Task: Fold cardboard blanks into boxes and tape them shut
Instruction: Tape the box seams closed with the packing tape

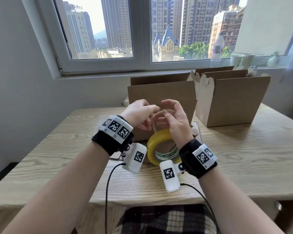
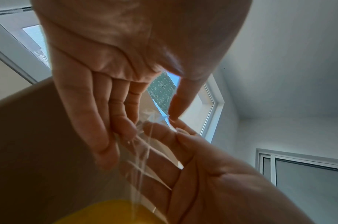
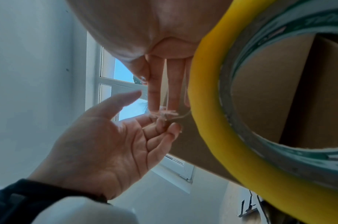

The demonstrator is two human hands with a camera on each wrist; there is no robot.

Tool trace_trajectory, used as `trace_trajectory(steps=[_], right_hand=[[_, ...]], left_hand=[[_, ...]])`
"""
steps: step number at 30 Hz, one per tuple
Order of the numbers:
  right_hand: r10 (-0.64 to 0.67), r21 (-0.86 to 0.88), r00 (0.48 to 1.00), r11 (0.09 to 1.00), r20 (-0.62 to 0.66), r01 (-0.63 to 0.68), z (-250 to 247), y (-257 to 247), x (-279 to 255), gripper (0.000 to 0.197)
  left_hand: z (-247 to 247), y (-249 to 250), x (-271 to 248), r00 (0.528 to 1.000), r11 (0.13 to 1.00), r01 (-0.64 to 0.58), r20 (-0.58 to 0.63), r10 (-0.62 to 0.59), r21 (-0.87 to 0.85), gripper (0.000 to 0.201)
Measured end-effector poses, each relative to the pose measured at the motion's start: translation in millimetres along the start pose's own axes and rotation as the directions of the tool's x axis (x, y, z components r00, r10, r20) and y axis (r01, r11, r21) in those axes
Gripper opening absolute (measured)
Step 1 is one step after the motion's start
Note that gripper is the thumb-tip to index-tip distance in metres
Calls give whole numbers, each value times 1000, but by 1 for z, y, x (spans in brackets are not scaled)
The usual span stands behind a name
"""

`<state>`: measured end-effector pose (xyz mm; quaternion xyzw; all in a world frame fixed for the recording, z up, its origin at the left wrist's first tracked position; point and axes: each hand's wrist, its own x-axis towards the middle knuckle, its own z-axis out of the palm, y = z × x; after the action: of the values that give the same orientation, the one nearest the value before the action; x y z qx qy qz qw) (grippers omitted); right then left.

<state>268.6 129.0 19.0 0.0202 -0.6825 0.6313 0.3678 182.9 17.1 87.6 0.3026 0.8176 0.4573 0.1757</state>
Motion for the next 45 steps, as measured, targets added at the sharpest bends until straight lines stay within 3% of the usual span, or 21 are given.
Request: trace_trajectory(steps=[3,7,12,14,16,21,25,31,36,39,41,43,45], right_hand=[[-37,-31,998,999,-44,35,0,1,-2,29],[-50,-134,990,990,-131,32,0,7,-4,36],[-57,-125,996,991,-65,48,-2,5,-5,38],[-52,-132,997,990,-55,44,-2,6,-2,37],[-78,-175,996,982,-42,69,0,6,-2,36],[-120,-181,993,977,-12,116,1,8,0,34],[-158,-188,987,970,-10,153,0,10,0,43],[-147,-169,989,976,-27,140,1,12,7,46],[-66,-161,984,986,-168,39,3,14,13,46],[-36,-514,987,856,-158,-51,-8,23,19,34],[95,-690,990,711,-99,-138,-14,26,20,21],[239,-786,968,580,-84,-211,-16,25,19,27],[323,-834,942,493,-89,-248,-16,23,16,44]], left_hand=[[-1,-2,1,998,1000,1,67,-2,15,21],[-8,-6,3,995,999,-44,95,44,5,4],[-15,-10,6,996,997,-78,53,78,7,19],[-14,-11,6,990,997,-66,129,60,39,32],[-11,-9,7,978,996,-69,203,55,62,29],[-7,-9,10,990,1000,10,140,-11,7,12],[-10,-9,12,983,994,89,165,-78,-57,15],[-21,-16,18,982,989,-54,173,78,-140,11],[-22,-24,23,993,957,-51,92,80,-285,20],[-20,-29,25,992,942,-28,108,68,-334,23],[-18,-30,26,993,934,-16,104,57,-356,24],[-17,-29,26,996,930,-18,77,50,-368,25],[-18,-26,26,996,932,-19,78,51,-363,26]])
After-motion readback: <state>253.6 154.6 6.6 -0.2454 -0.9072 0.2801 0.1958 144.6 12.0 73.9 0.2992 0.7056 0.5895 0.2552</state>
